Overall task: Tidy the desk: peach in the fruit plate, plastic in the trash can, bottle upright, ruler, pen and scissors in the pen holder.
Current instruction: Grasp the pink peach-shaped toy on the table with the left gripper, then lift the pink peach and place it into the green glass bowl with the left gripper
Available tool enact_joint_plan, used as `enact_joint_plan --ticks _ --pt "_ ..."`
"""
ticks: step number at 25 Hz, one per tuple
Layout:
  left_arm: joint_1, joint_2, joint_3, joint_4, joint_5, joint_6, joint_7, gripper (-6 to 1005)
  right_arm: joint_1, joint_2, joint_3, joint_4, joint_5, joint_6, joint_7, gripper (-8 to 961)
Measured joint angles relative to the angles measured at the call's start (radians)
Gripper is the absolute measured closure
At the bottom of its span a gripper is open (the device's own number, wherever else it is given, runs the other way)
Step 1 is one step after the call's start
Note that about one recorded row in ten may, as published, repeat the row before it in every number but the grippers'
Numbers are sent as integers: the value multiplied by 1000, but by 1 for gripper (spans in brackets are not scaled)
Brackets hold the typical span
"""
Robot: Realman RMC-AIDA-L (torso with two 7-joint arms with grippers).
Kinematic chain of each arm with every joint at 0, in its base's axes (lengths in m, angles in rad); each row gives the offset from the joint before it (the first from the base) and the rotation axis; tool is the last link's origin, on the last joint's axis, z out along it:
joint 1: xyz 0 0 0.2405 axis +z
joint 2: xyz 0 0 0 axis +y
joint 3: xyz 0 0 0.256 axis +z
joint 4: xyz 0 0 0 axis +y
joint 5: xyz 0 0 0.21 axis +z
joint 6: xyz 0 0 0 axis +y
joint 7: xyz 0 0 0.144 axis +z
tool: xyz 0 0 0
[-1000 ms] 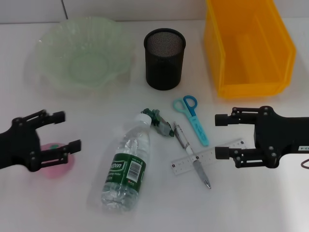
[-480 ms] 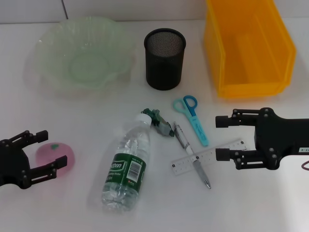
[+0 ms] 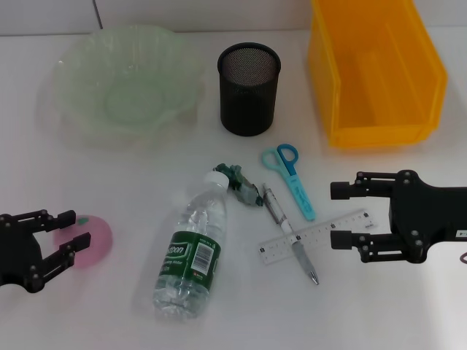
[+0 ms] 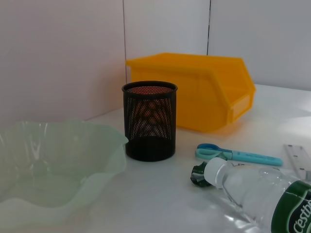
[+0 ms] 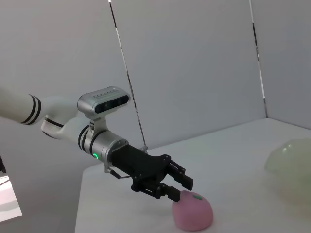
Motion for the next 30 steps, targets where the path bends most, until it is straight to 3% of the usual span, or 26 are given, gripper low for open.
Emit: enact_joint_plan --ticks 12,17,24,30 --pt "-1 -8 -2 2 24 -22 -3 888 -3 1 0 1 4 -6 0 224" --pt "-3 -8 -3 13 18 -10 -5 973 -4 1 2 2 5 -7 0 224" --pt "-39 -8 -8 25 1 7 -35 940 -6 0 9 1 5 -8 0 225" --pt "-127 -9 -27 46 -65 50 -110 912 -6 0 10 2 6 -10 -3 225"
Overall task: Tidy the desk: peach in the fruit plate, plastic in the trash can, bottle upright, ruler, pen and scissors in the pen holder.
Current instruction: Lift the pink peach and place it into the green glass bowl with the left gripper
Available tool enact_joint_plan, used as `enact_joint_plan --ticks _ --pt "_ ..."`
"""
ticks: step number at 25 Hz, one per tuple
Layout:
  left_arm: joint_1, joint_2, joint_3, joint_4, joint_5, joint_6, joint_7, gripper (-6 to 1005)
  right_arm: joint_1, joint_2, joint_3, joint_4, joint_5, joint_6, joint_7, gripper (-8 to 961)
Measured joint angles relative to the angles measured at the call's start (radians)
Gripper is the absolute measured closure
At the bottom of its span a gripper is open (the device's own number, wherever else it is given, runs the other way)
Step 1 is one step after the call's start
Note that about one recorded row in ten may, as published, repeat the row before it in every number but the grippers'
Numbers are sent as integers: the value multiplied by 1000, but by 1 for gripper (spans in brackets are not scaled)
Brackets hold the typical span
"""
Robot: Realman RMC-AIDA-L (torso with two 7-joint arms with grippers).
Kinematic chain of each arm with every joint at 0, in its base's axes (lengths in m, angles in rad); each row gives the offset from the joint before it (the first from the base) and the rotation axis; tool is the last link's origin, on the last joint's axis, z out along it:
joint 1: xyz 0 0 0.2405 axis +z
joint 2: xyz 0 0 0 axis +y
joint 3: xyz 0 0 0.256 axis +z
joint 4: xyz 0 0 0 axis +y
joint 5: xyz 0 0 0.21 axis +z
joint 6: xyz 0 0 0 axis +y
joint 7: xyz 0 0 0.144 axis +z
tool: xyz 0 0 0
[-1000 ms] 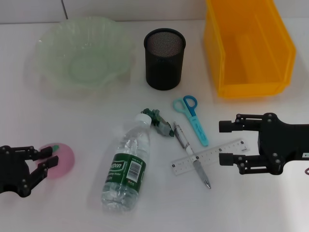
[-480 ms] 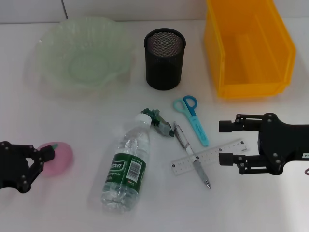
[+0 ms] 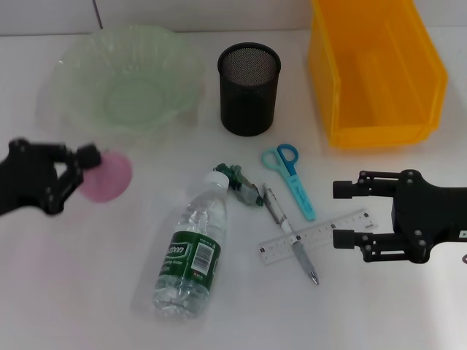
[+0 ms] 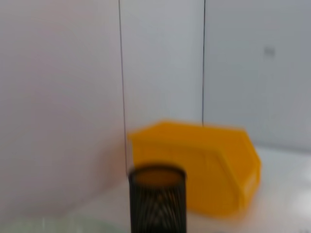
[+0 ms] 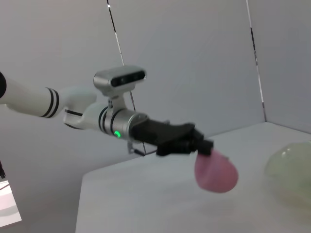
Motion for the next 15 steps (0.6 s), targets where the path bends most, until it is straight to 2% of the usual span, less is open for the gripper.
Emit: enact_joint_plan --ticks 6,9,11,15 --pt "-118 -3 4 -58 -194 -62 -26 884 0 1 1 8 2 4 -6 225" --pt "-209 -5 -1 -122 -213 -220 -29 870 0 2 1 13 14 10 -6 225" --pt "-277 -8 3 -191 -229 -378 5 861 0 2 1 19 24 9 -7 225" --pt "-320 -11 7 -250 -255 -479 85 842 0 2 2 21 29 9 -8 226"
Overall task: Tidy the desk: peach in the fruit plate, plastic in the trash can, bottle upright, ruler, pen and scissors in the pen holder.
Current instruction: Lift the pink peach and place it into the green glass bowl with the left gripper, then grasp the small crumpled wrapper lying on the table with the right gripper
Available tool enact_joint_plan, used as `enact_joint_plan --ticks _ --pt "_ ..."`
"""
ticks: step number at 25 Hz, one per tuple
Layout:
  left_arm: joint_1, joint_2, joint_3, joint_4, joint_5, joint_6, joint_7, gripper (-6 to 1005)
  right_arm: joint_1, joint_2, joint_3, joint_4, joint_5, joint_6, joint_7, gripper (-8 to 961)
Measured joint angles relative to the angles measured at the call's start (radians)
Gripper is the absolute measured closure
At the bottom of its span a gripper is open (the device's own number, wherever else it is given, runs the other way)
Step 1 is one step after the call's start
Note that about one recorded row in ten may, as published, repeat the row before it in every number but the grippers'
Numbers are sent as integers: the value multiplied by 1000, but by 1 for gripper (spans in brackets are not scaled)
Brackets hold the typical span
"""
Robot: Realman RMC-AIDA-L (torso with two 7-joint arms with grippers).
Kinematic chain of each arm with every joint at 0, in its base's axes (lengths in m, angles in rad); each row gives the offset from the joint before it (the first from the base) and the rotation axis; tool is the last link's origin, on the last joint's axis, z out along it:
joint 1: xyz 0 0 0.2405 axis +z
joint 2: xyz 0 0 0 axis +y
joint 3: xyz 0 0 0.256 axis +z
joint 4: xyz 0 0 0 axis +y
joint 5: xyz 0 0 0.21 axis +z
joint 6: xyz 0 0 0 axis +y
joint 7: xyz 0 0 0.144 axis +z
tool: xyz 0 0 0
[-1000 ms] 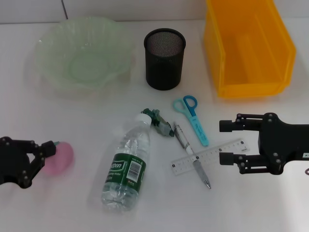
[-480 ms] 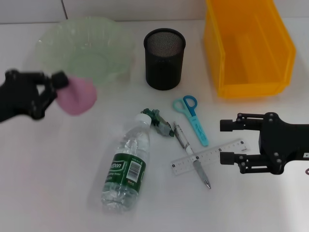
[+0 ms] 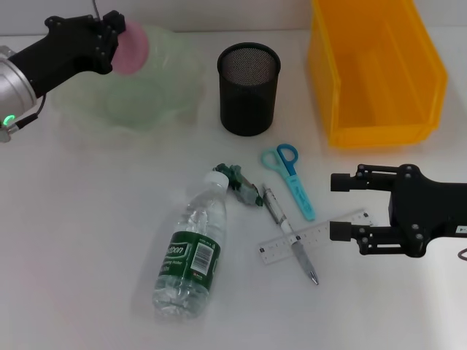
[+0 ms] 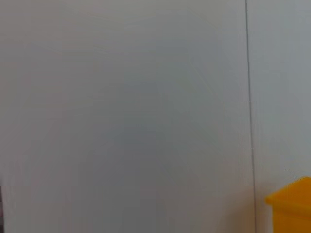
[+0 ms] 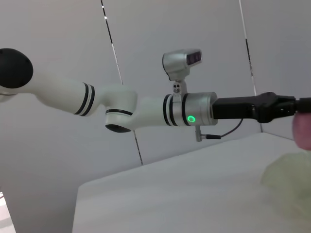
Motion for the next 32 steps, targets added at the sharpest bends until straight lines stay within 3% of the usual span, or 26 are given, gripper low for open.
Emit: enact_joint_plan --ticks 8,11,15,20,25,26,27,32 --pt "-24 -1 9 -67 -57 -59 59 805 -2 0 18 6 31 8 6 226" --pt "-22 -1 9 -67 -58 -58 59 676 3 1 29 28 51 11 14 226" --pt "26 7 16 -64 -67 76 49 531 -17 -7 39 -5 149 -47 112 226" --pt "139 28 109 -19 -52 270 53 385 -92 -7 52 -293 237 -44 428 226" --pt "220 45 213 -12 -48 324 45 181 -98 4 9 -624 104 -10 739 227" --pt "248 46 231 -8 -47 339 47 132 -84 5 -49 -703 50 11 827 227" --pt "248 46 231 -8 -47 339 47 132 -84 5 -49 -703 50 11 827 227" --pt "287 45 223 -7 -48 354 50 131 -24 6 -287 -806 -143 104 925 227"
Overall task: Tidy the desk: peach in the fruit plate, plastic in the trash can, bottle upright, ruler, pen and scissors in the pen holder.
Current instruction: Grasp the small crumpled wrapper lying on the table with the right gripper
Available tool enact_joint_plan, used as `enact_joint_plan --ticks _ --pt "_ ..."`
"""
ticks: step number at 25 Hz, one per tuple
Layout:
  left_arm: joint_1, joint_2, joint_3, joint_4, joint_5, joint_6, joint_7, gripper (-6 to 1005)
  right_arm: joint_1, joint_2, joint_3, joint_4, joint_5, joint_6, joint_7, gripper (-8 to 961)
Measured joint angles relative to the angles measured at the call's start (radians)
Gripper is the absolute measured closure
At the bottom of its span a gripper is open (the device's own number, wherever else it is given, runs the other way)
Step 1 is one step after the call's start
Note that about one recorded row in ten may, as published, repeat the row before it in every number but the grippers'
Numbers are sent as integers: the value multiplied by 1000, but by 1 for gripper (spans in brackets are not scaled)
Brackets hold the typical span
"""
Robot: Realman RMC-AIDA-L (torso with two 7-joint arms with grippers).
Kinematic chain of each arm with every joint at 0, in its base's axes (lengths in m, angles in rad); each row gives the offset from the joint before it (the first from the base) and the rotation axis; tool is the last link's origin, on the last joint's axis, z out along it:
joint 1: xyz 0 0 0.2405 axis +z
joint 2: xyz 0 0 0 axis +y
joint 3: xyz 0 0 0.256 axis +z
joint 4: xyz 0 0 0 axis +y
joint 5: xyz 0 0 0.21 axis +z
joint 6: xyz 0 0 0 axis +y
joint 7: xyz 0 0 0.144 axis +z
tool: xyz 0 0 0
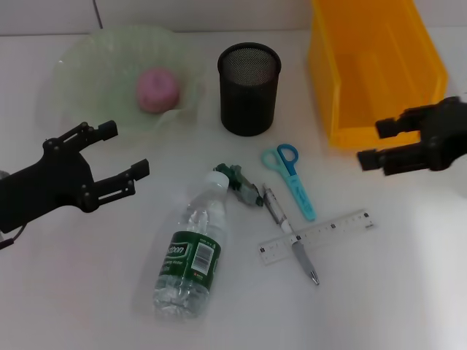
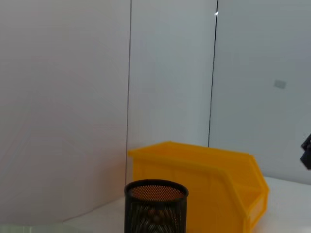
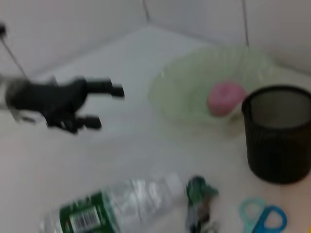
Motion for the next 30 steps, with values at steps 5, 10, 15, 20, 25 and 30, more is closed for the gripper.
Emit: enact_joint_plan --ticks 5,10,15,20,25,30 --pt "7 2 1 0 0 1 -3 135 102 -4 -156 7 -126 22 17 228" --pt "28 3 -25 0 0 -9 -5 136 167 -4 -312 9 -268 68 10 228" --pt "29 0 -25 -4 1 -14 -5 136 214 -2 -490 75 -309 199 122 227" --pt "34 -6 -26 1 1 -14 -5 136 242 0 -614 131 -327 315 168 228" --pt "38 -6 -26 1 -3 -11 -4 136 262 1 -667 197 -334 427 220 227" --pt "37 -6 -27 2 -6 -9 -4 136 278 2 -719 267 -328 509 248 228"
